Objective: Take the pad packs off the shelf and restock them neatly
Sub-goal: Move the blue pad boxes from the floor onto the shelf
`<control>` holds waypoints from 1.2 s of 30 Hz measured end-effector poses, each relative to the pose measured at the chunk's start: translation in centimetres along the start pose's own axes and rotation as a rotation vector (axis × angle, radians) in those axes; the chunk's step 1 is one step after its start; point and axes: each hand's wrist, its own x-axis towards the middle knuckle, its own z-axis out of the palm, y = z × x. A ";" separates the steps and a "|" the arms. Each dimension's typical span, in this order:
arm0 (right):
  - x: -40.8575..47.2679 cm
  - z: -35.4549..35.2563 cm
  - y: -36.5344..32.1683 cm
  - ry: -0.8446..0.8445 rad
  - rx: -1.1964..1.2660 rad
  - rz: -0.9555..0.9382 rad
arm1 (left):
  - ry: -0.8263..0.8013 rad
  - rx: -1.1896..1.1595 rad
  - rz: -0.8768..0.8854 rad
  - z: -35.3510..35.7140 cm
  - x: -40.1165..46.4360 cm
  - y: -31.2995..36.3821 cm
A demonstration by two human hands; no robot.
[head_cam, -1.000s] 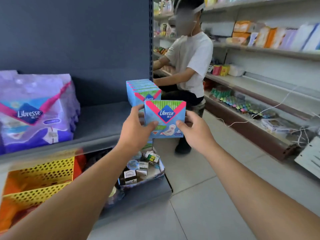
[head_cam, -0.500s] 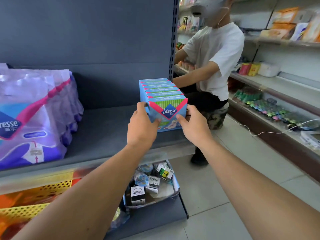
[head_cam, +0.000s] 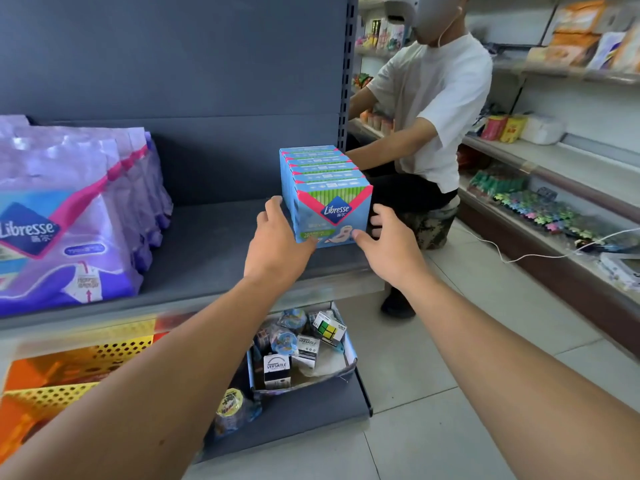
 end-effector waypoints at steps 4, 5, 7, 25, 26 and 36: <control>-3.1 -2.2 -0.7 0.010 -0.147 -0.043 | 0.052 0.114 0.067 -1.8 -2.9 1.4; -4.3 -2.9 -1.0 -0.001 -0.209 -0.080 | 0.066 0.157 0.109 -2.4 -3.8 2.0; -6.9 -4.6 -1.6 -0.012 -0.345 -0.178 | 0.083 0.236 0.244 -3.6 -5.7 3.4; -40.8 -21.0 3.8 0.034 -0.639 0.136 | -0.609 0.418 0.670 0.7 -32.0 16.5; -42.6 -21.8 4.6 0.052 -0.627 0.180 | -0.643 0.402 0.682 1.6 -33.5 17.3; -58.3 -26.4 13.6 0.134 -0.392 0.669 | -1.024 0.295 0.668 13.1 -50.9 20.9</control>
